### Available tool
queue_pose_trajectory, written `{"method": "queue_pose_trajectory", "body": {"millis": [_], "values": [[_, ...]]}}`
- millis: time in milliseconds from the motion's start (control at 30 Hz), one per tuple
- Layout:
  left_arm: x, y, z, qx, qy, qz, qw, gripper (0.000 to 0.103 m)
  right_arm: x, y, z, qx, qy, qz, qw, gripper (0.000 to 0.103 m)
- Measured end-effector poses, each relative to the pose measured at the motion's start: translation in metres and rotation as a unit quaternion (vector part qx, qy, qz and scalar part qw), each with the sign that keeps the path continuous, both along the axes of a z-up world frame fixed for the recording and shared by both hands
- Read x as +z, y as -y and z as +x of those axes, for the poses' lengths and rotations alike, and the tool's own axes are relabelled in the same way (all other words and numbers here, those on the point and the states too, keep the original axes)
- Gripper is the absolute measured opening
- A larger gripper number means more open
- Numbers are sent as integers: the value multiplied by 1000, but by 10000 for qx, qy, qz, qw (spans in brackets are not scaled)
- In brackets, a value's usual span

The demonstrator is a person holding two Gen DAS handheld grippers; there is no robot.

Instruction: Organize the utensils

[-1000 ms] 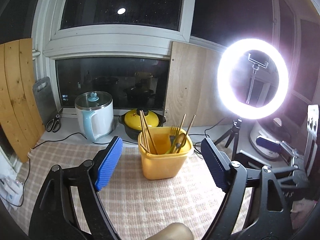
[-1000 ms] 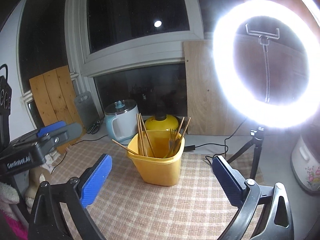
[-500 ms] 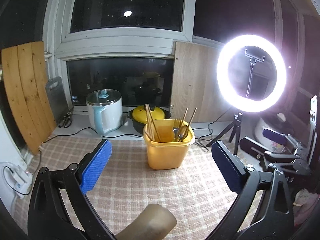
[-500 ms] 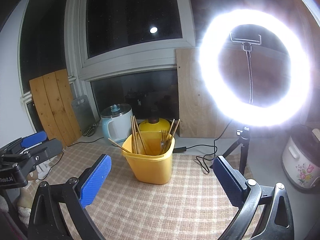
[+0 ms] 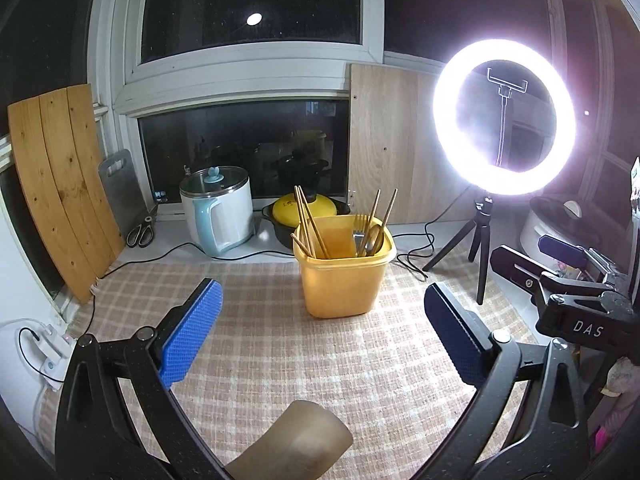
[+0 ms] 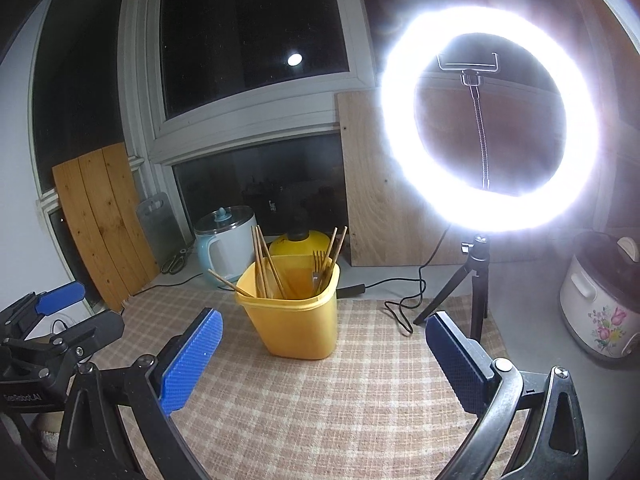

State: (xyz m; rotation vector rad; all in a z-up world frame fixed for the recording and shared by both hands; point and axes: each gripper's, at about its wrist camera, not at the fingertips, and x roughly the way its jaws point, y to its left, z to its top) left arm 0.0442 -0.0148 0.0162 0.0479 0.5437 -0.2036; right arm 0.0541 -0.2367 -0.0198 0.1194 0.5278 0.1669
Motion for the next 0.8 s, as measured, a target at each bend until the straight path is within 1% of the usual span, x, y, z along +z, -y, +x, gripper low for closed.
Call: {"method": "queue_pose_trajectory", "body": {"millis": [800], "values": [[3, -2, -2, 71, 51, -11, 10000, 102, -3, -1, 0, 32, -67, 28, 10000, 103]]}}
